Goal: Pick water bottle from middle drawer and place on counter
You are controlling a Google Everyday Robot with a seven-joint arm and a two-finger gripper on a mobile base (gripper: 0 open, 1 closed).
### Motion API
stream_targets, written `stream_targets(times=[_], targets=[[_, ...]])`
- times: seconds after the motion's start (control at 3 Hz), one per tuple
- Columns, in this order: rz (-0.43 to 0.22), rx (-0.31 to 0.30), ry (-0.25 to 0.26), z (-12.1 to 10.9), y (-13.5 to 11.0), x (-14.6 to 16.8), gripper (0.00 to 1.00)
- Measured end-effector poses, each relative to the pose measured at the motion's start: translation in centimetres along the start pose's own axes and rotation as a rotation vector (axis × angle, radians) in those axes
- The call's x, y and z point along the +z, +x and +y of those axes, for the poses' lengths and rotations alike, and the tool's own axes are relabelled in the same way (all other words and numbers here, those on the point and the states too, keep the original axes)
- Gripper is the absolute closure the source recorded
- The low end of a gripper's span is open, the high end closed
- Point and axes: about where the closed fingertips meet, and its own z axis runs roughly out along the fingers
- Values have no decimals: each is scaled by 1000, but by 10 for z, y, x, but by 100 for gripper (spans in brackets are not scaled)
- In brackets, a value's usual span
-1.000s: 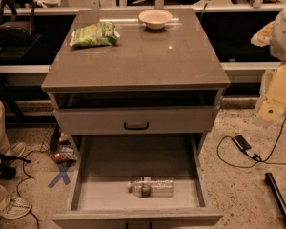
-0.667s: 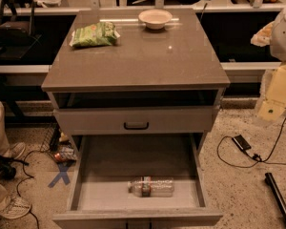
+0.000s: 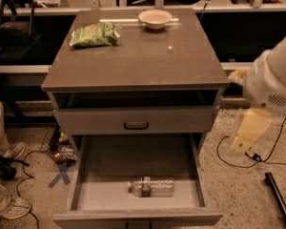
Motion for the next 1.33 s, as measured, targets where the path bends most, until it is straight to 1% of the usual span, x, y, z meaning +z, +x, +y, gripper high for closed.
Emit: stream_targets(times=[0.33, 0.67, 1.0, 1.33], targets=[[-98, 13, -87, 26, -2, 90, 0], [-174, 20, -117, 38, -14, 164, 0], [-198, 28, -70, 26, -19, 173, 0], [-198, 28, -74, 27, -19, 177, 0]])
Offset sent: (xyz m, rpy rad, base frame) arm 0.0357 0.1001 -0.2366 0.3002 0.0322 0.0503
